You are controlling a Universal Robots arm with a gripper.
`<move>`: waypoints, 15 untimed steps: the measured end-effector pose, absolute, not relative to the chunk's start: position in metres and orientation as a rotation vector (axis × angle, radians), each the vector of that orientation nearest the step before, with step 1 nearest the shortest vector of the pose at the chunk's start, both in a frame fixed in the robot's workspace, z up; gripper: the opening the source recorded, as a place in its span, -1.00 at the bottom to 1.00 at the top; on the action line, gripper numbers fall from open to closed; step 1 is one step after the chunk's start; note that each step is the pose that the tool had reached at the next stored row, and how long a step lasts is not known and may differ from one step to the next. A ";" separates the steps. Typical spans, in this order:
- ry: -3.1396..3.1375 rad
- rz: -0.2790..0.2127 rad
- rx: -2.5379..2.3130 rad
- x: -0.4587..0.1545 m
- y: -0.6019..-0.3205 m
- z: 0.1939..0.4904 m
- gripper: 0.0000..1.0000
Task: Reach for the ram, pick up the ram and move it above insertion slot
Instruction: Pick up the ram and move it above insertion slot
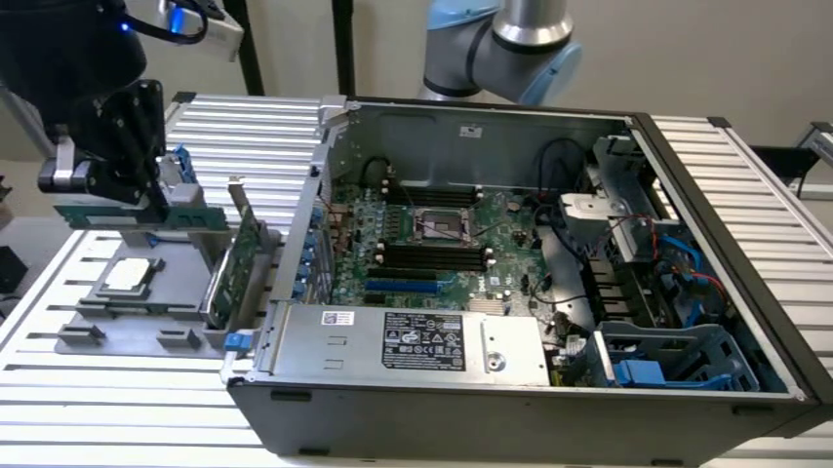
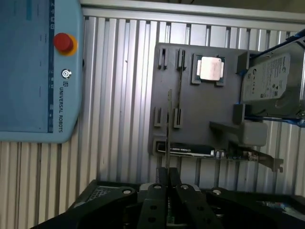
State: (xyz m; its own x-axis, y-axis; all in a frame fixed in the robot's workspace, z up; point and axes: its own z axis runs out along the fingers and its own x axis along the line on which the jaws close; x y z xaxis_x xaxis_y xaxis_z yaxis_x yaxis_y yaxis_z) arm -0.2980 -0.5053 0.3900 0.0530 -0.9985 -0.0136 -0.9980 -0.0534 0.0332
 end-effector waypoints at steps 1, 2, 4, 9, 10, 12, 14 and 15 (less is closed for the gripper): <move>-2.151 -0.052 2.269 -0.294 -0.505 0.392 -0.73; -2.151 -0.052 2.269 -0.289 -0.505 0.394 -0.73; -2.151 -0.054 2.269 -0.280 -0.505 0.397 -0.73; -2.156 -0.064 2.274 -0.260 -0.504 0.399 -0.73; -2.157 -0.067 2.276 -0.256 -0.504 0.400 -0.73; -2.160 -0.075 2.279 -0.249 -0.504 0.400 -0.73; -2.163 -0.082 2.283 -0.241 -0.503 0.400 -0.73; -2.164 -0.084 2.284 -0.237 -0.503 0.400 -0.73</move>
